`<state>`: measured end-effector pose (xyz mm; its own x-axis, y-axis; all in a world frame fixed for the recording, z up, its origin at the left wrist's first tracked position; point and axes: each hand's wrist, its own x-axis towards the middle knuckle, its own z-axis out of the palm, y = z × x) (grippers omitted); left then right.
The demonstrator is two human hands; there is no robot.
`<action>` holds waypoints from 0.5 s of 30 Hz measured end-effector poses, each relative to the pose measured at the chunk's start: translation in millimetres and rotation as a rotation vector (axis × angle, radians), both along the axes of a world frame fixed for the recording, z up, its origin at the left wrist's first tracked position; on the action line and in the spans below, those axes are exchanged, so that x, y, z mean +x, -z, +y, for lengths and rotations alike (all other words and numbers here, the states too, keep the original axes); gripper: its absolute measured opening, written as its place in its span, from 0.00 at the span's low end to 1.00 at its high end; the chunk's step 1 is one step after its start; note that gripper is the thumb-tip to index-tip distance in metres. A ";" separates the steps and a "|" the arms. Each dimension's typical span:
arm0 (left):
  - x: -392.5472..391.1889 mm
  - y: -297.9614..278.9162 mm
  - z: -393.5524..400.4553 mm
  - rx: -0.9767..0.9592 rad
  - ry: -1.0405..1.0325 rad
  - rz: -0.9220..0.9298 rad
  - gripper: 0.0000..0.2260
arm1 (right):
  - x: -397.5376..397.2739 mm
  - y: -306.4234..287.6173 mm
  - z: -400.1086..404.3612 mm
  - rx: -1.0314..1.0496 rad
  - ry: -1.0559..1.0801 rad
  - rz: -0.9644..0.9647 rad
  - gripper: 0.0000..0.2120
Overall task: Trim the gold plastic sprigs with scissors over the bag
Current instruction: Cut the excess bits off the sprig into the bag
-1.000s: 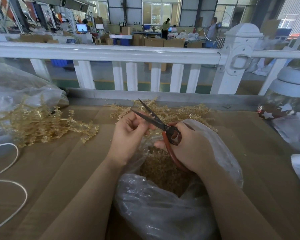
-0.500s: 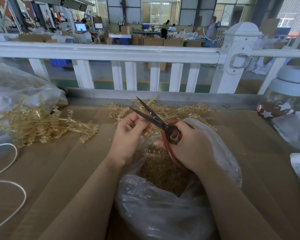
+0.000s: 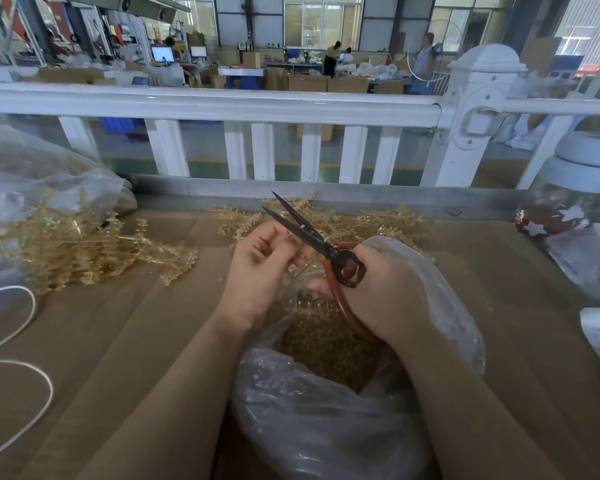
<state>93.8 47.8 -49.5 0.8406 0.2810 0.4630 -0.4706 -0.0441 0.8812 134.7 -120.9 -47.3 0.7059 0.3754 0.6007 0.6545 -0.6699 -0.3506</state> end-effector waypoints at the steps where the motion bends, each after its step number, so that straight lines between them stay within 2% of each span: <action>1: -0.1 0.0 -0.1 0.008 -0.002 -0.001 0.06 | -1.4 -1.0 -0.2 0.003 0.004 -0.016 0.26; 3: -0.1 0.3 0.1 0.003 -0.005 0.000 0.06 | -2.1 -1.1 0.1 0.027 -0.008 -0.034 0.25; 7: -0.7 0.2 0.4 -0.006 -0.012 -0.004 0.06 | 3.2 4.2 2.5 0.053 -0.040 0.049 0.32; 12: -1.6 0.3 1.7 -0.008 -0.014 -0.005 0.06 | 9.2 9.7 3.6 0.072 -0.031 0.058 0.32; 15: -1.1 -0.2 2.6 -0.039 -0.012 -0.001 0.07 | 9.3 9.4 4.1 0.078 -0.041 0.079 0.27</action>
